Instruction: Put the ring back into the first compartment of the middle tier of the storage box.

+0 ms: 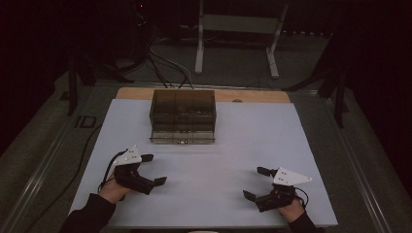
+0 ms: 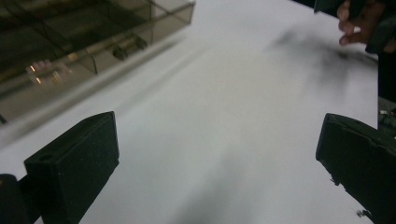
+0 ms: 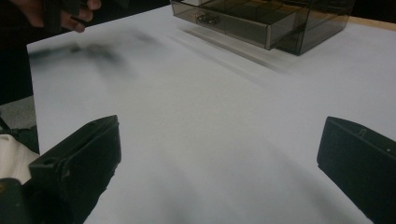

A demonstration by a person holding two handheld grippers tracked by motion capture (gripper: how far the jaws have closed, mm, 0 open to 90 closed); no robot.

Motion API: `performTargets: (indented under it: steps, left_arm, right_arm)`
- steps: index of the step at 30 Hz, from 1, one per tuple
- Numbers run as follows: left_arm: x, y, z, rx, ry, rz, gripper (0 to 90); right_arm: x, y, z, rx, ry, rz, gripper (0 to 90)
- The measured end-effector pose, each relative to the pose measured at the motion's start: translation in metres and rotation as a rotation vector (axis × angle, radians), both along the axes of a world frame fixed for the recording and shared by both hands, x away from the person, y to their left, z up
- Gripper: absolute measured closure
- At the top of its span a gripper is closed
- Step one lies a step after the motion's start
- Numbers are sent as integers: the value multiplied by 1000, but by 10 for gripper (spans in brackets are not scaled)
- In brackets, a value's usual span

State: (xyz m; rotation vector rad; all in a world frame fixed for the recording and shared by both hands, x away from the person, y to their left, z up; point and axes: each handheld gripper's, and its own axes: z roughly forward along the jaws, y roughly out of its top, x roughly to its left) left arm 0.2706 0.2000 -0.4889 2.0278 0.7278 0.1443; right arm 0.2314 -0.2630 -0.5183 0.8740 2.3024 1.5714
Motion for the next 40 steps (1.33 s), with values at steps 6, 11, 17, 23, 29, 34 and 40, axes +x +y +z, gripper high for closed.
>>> performTargets:
  steps: [6,11,17,23,29,34,40]
  left_arm:
    - [-6,6,-8,-4,4,-37,9]
    - [-12,11,-14,23,-3,-49,9]
    - [-20,20,-17,29,15,-50,9]
    - [-30,30,-21,46,25,-36,9]
    - [-35,36,-29,68,43,-26,9]
    - [-35,37,-31,69,27,-12,9]
    - [-34,38,-31,58,28,-6,9]
  right_arm:
    - [0,1,0,-3,0,4,0]
    - [0,0,0,-1,0,1,0]
    - [0,0,0,1,0,1,0]
    - [0,0,0,1,3,0,0]
    - [0,-1,0,-1,2,0,0]
    - [-1,1,0,-8,-8,7,0]
    - [0,0,0,-9,-4,6,0]
